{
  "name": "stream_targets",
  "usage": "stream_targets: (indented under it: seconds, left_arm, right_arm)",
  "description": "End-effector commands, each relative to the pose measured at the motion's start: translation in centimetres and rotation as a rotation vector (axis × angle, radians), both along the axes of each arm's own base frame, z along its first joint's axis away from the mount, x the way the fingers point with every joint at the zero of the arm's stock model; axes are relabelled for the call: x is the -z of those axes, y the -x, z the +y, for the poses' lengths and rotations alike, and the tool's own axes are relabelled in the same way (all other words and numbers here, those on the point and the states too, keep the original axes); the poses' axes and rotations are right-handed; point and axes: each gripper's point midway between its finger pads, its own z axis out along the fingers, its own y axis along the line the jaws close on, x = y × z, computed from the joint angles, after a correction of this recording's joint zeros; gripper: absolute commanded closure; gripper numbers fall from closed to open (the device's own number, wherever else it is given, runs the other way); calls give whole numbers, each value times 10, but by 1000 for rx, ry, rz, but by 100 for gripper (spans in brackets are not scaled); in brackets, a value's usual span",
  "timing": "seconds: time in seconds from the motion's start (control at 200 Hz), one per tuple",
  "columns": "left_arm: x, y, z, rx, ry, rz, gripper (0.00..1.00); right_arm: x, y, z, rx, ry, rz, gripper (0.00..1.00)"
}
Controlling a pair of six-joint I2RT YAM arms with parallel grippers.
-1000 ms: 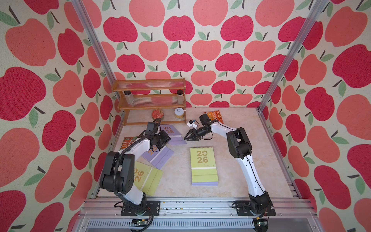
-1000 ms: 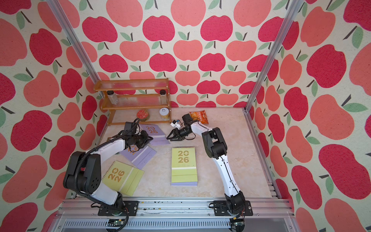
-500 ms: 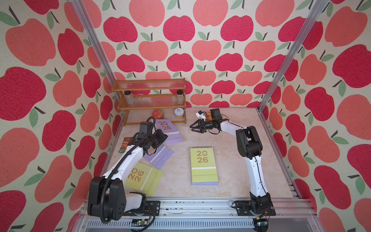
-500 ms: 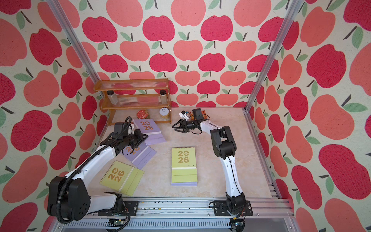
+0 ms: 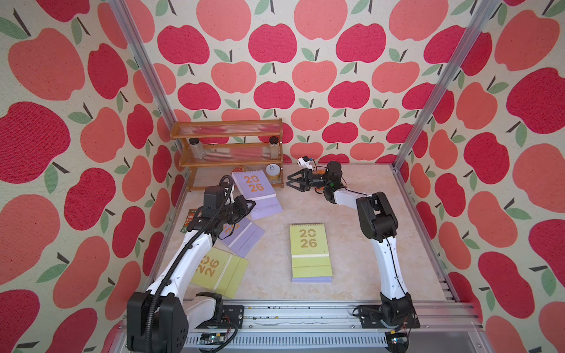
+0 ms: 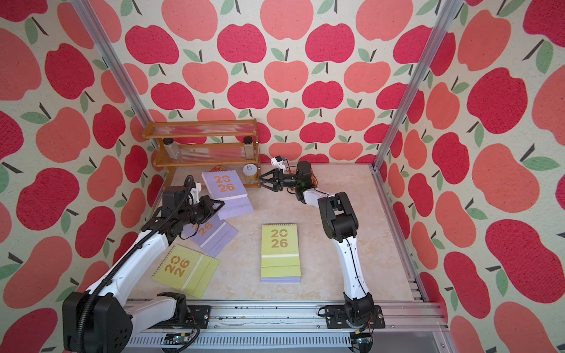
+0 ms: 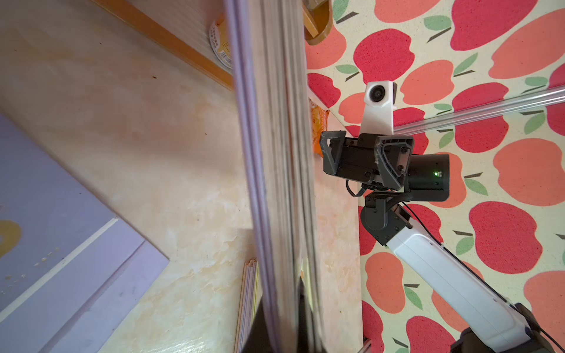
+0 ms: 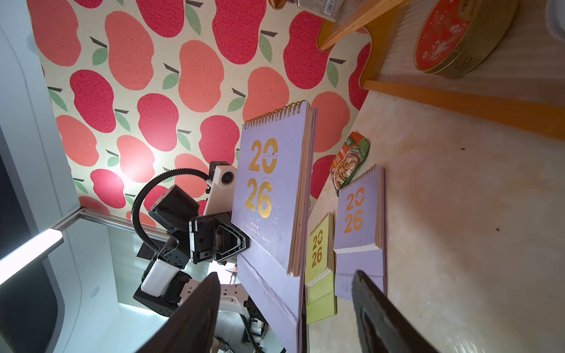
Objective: Stack the calendars
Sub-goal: Place the calendar at the calendar.
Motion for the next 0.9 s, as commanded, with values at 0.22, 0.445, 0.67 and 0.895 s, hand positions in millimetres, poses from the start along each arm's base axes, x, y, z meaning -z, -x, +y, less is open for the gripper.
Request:
stream_targets:
  seconds: [0.22, 0.445, 0.67, 0.895]
  left_arm:
    - [-57, 3, -30, 181, 77, -240, 100]
    - [-45, 0, -43, 215, 80, -216, 100]
    - [-43, 2, -51, 243, 83, -212, 100]
    - [-33, 1, -57, 260, 86, -192, 100]
  right_arm:
    - [-26, 33, 17, -40, -21, -84, 29]
    - [-40, 39, 24, -48, -43, -103, 30]
    - [-51, 34, 22, -39, -55, -120, 30]
    - [-68, 35, 20, -52, -82, -136, 37]
